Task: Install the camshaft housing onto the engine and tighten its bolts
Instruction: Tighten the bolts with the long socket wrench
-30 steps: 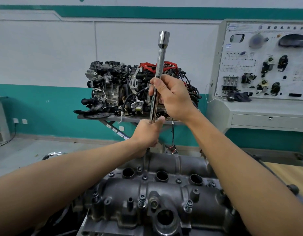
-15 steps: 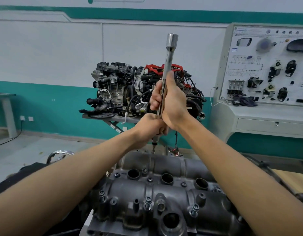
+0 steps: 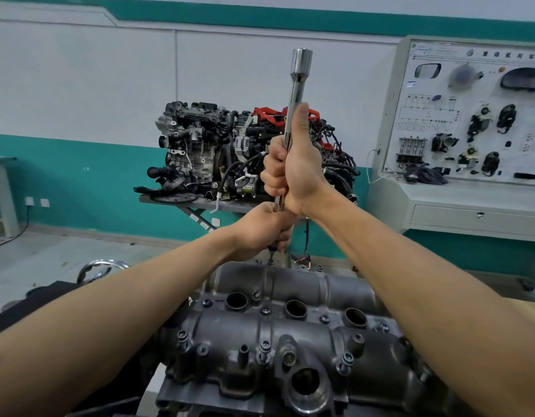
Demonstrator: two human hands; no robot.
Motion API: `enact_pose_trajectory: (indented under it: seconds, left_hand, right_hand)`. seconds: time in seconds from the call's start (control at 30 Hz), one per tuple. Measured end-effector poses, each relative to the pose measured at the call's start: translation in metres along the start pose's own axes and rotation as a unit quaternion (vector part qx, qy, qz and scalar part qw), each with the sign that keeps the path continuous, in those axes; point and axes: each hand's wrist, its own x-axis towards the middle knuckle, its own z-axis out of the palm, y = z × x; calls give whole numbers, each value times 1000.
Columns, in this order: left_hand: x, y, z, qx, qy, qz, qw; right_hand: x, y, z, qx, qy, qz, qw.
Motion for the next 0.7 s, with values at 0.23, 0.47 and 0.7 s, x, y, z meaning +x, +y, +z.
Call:
enact_pose_trajectory:
  seconds: [0.23, 0.47, 0.7]
  left_hand:
    - [-4, 3, 2, 32, 19, -5, 999]
    - [-13, 17, -18, 261, -45, -38, 963]
    - [-17, 22, -41, 347, -83, -54, 932]
  right_hand:
    - [-2, 1, 1, 0, 6, -10, 1000]
    - [-2, -1, -3, 15, -11, 1, 1000]
    - [2, 0, -7, 25, 0, 13, 1000]
